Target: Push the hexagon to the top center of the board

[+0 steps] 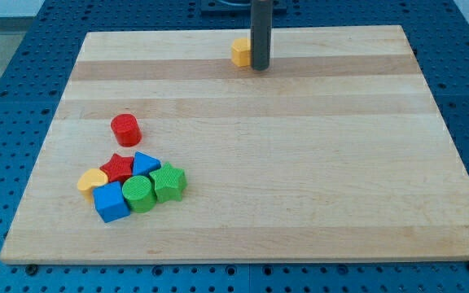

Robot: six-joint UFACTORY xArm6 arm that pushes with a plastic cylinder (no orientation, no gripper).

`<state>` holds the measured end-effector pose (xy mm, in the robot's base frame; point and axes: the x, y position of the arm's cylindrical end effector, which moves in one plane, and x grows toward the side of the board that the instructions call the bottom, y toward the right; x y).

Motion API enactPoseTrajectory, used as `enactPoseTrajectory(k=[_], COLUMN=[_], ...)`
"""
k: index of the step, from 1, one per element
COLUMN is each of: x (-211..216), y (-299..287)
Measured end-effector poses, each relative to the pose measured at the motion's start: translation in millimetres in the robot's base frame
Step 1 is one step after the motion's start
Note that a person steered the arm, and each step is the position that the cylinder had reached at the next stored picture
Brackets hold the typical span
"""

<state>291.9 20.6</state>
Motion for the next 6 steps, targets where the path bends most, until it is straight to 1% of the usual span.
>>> enactPoseTrajectory(k=[2,4,5,6], x=[-14,-45,-13,15], y=[-34,-39,-55,-101])
